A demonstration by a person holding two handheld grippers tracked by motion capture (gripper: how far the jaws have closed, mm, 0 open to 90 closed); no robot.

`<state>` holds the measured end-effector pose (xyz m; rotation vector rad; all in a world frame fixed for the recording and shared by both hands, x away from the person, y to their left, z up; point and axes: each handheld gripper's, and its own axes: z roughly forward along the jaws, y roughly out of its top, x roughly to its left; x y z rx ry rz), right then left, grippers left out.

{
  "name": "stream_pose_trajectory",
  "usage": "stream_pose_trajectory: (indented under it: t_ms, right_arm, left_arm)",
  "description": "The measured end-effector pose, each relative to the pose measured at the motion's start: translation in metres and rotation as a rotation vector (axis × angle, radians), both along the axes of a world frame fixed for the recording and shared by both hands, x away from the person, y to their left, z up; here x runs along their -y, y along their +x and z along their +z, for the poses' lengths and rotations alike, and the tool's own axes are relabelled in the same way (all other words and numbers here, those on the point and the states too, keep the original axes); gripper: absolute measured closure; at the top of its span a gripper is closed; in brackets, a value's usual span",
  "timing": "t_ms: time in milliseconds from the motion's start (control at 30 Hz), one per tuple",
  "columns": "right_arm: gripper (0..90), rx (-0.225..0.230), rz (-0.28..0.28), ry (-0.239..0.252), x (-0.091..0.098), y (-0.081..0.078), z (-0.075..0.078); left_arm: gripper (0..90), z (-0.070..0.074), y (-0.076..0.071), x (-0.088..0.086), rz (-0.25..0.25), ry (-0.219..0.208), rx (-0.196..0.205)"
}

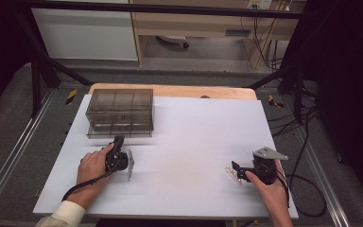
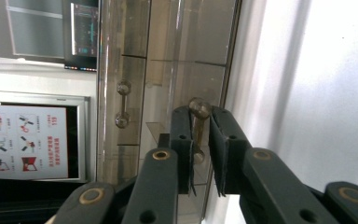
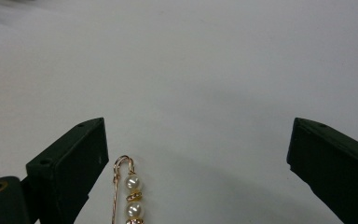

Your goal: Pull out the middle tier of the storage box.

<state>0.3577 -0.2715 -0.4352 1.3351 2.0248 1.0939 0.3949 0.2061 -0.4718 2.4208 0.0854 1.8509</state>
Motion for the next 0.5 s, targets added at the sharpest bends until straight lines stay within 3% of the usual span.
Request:
stream_pose_trajectory:
  t_ms: [200,500]
  right_arm:
    - [5.3,0.003,-0.002,0.005,0.001,0.000,0.000]
    - [5.3,0.004,-0.001,0.008,0.001,0.000,0.000]
  left_arm:
    - [59.3,0.005,-0.001,-0.006,-0.008,-0.058,-0.069]
    - [51.6,0.042,0.001,-0.032,0.010,-0.160,-0.140]
